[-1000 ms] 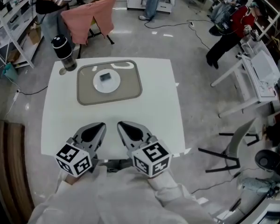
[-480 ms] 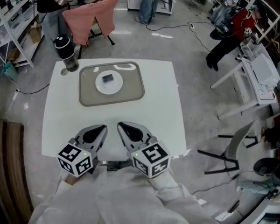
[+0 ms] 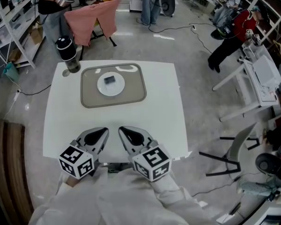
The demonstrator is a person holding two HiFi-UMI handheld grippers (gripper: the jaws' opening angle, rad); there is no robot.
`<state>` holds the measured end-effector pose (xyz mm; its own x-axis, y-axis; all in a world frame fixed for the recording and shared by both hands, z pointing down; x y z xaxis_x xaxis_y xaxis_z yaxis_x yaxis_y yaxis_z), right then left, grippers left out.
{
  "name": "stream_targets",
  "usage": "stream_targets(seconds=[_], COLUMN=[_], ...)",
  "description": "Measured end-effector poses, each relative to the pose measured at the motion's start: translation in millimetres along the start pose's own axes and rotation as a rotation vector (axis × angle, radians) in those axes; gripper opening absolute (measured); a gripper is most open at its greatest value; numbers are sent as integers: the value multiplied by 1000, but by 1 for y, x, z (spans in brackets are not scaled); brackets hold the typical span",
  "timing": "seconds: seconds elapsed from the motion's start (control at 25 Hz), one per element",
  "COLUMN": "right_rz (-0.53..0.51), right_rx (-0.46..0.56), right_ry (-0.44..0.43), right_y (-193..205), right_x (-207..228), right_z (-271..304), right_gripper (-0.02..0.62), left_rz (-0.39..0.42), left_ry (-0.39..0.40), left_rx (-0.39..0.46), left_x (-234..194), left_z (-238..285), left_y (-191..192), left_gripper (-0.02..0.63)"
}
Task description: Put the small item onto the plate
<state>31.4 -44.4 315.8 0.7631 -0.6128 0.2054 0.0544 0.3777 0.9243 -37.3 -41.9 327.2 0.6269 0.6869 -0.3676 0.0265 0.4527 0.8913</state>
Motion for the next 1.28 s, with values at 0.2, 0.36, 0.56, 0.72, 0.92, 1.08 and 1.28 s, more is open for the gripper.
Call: stream_targets(seconds=[0.2,0.36,0.56,0.72,0.92,1.08,1.28], right_rz=[-17,-11,-13,-19,-22,-27,-32], right_rx=[0,-4,-6,-13,-16,-18,-17], right_ry=[-3,16,15,7,5,13,16], right_y=[0,2,3,6,2,3,0], right_x=[-4,-2,-5,-7,-7,-6,-4], right_z=[-2,-7,-6,-2,-3,-4,-5], right_gripper=[14,14,14,14,14,14,14], left_rz=[1,-4,-2,10,8,14,43], left_ry=[-1,-9,-5,6,5,9,9], left_rx=[1,3,-5,-13,-9,-14,-37], left_x=[1,0,3,3,4,6,9], left_z=[-3,-6,-8,-7,-8,-7,-4], left_y=[0,1,4,7,3,3,3], left_gripper=[9,9,9,9,9,9,9])
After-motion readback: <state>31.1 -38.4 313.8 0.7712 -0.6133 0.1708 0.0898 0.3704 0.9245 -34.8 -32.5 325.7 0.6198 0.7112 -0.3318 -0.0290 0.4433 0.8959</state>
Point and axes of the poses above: the fingertips, and each gripper's own axes: z forward along the fingers, x to its right, y out of its underside, the point moved 2 cm from there along -z, backward along the fingers, and after that the axes turned 6 degrees about y, right-handed, at the moved point
